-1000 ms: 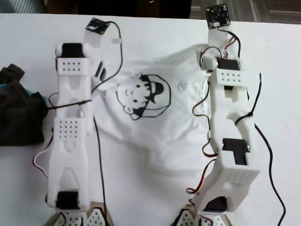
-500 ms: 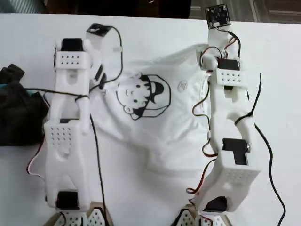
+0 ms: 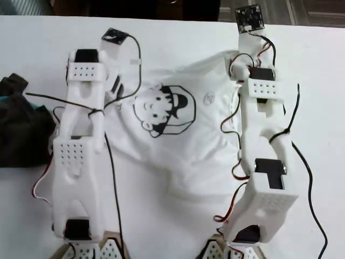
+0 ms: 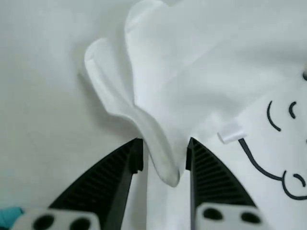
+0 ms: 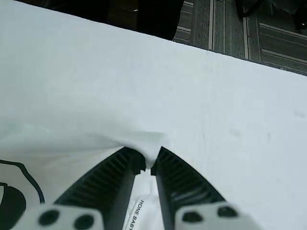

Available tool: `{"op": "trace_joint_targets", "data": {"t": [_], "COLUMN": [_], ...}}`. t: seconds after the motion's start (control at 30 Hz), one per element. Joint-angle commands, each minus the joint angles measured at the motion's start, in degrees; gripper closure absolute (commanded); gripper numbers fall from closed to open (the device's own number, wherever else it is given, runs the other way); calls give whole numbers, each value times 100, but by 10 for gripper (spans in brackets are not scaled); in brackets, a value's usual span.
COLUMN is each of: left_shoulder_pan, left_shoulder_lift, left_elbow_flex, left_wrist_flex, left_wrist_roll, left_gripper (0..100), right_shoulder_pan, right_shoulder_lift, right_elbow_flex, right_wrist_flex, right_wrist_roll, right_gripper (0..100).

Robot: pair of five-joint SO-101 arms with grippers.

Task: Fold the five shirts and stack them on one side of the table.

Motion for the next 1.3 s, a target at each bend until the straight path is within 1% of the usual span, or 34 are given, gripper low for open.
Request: {"op": "trace_joint_targets", "data": {"t": [0.0, 0.07, 0.1, 0.17, 0.23, 0.27, 0.37, 0.47, 0.53, 0.6, 0.67, 0.77, 0.87, 0.97, 1.1, 1.27], "left_shoulder_pan": [-53, -44, -44, -18, -9, -9, -9, 9, 79, 62, 79, 167, 211, 211, 211, 167], "left_shoulder_lift": [-70, -70, -79, -114, -132, -132, -123, -123, -132, -220, -510, -1292, -2418, -3833, -5723, -7490], "left_elbow_flex": [-13, -13, -13, -13, -22, -57, -453, -1297, -1991, -2536, -2721, -2563, -2114, -1437, -356, 541], "left_wrist_flex": [-88, -88, -88, -70, -18, 26, 431, 1055, 1424, 1415, 1415, 1415, 1415, 1415, 1389, 1371], "left_wrist_roll": [44, 44, 44, 70, 79, 79, 88, 88, 97, 229, 369, 554, 738, 941, 1020, 1011], "left_gripper": [831, 845, 876, 980, 962, 976, 972, 972, 972, 972, 972, 972, 973, 973, 973, 973], "right_shoulder_pan": [13, 13, 13, 13, 48, 66, 84, 66, 66, 92, 110, 110, 110, 110, 75, 75], "right_shoulder_lift": [-75, -75, -75, -84, -92, -101, -286, -655, -936, -1279, -1640, -2281, -3046, -3978, -5297, -6703], "right_elbow_flex": [-308, -308, -308, -299, -299, -308, -422, -563, -624, -633, -633, -642, -642, -642, -633, -642], "right_wrist_flex": [-4, -4, -4, 4, 13, 66, 470, 1042, 1235, 1314, 1411, 1560, 1684, 1833, 2000, 2281], "right_wrist_roll": [0, 0, 0, 0, 0, 0, -9, -26, -26, 0, 0, 0, 0, 0, 0, 9], "right_gripper": [979, 979, 979, 979, 979, 979, 979, 979, 979, 979, 979, 979, 979, 979, 979, 979]}}
